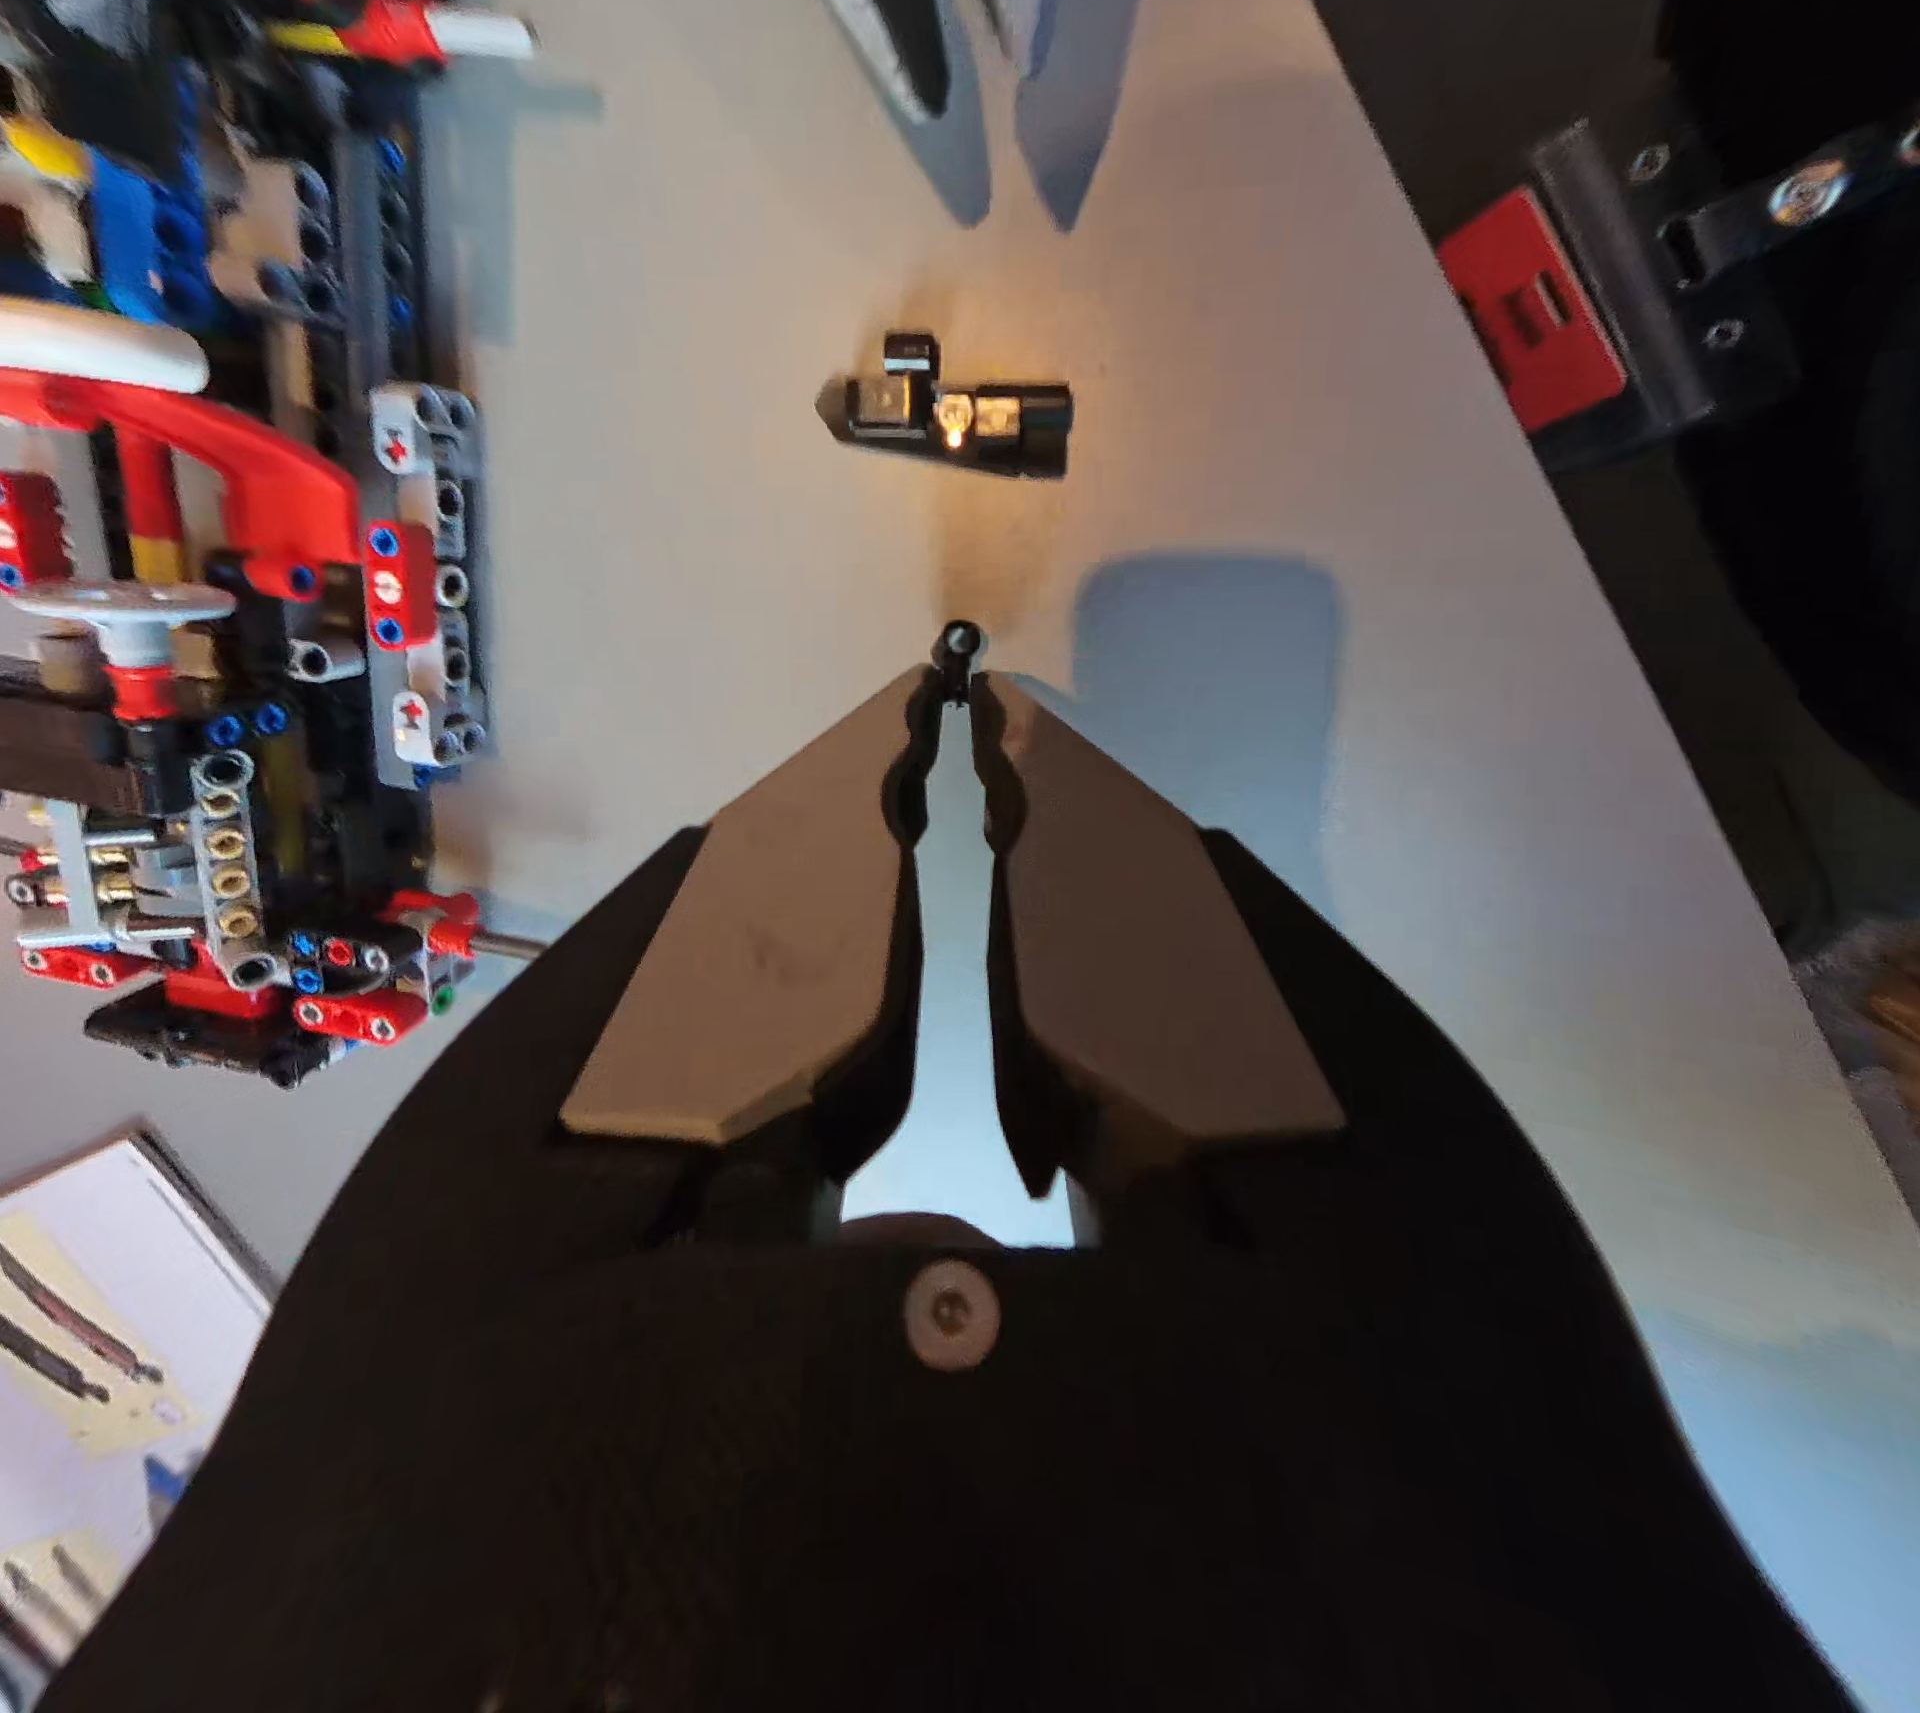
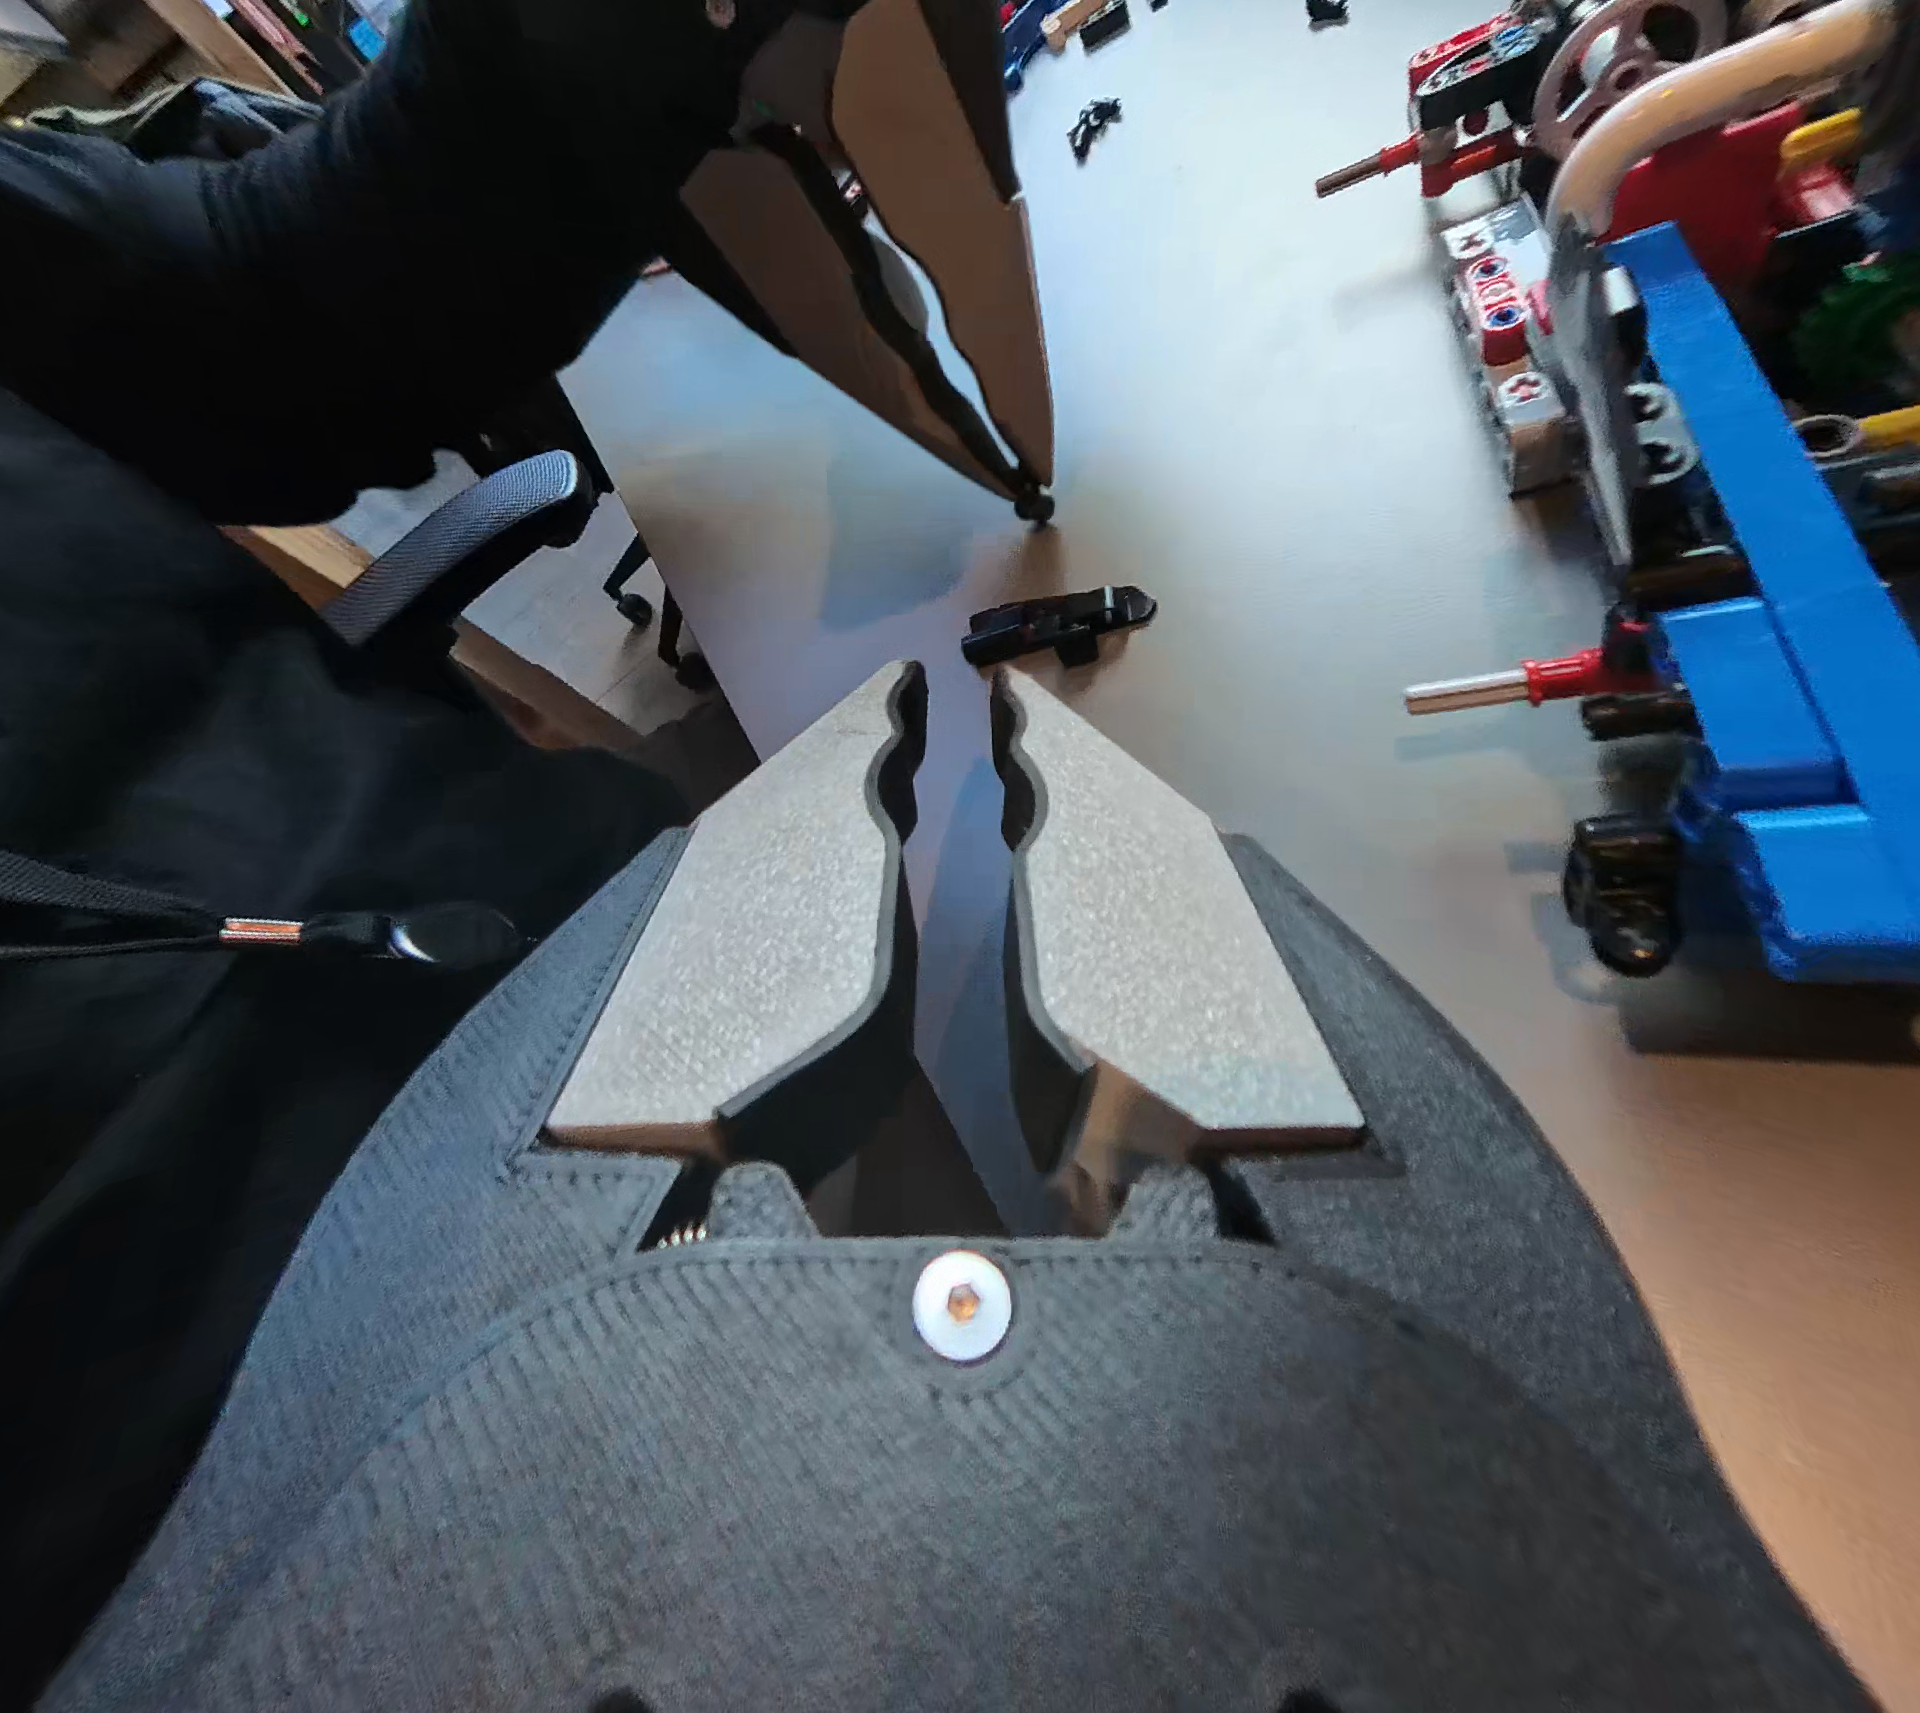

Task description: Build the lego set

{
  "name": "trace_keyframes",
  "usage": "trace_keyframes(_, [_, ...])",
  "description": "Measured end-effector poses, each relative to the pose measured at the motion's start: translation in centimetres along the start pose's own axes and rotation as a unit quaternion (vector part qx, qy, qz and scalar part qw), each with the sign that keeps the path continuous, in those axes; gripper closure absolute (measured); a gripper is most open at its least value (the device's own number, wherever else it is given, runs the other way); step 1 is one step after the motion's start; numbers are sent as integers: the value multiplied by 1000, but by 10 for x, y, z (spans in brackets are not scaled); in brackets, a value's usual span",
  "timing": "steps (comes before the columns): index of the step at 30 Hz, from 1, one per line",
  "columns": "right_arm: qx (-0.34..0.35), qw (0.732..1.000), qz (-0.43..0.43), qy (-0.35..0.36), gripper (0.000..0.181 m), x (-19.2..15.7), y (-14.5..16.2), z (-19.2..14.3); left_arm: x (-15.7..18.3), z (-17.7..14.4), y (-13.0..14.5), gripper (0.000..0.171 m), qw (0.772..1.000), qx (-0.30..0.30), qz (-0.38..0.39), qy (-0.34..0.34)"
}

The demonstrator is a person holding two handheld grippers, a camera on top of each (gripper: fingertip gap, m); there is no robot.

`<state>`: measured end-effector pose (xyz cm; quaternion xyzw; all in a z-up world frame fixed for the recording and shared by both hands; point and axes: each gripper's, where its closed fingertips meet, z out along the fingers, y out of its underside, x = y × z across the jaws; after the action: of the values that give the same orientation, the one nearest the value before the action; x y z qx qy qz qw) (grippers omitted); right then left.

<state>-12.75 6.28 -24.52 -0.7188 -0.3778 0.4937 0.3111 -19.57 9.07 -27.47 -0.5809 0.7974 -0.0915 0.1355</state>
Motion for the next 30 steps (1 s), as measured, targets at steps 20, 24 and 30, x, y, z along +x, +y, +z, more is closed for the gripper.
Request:
trace_keyframes(20, [-22, 1000, -7, -21, 176, -5, 8, 3, -2, -4, -8, 163, 998, -53, -6, 26])
trace_keyframes(24, [-21, 1000, -8, -21, 176, -5, 8, 3, -4, -15, -3, 158, 999, -40, -13, 16])
trace_keyframes(30, [-21, 999, -5, -25, 177, -5, 8, 3, 5, -25, 12, 155, 999, -8, -40, 11])
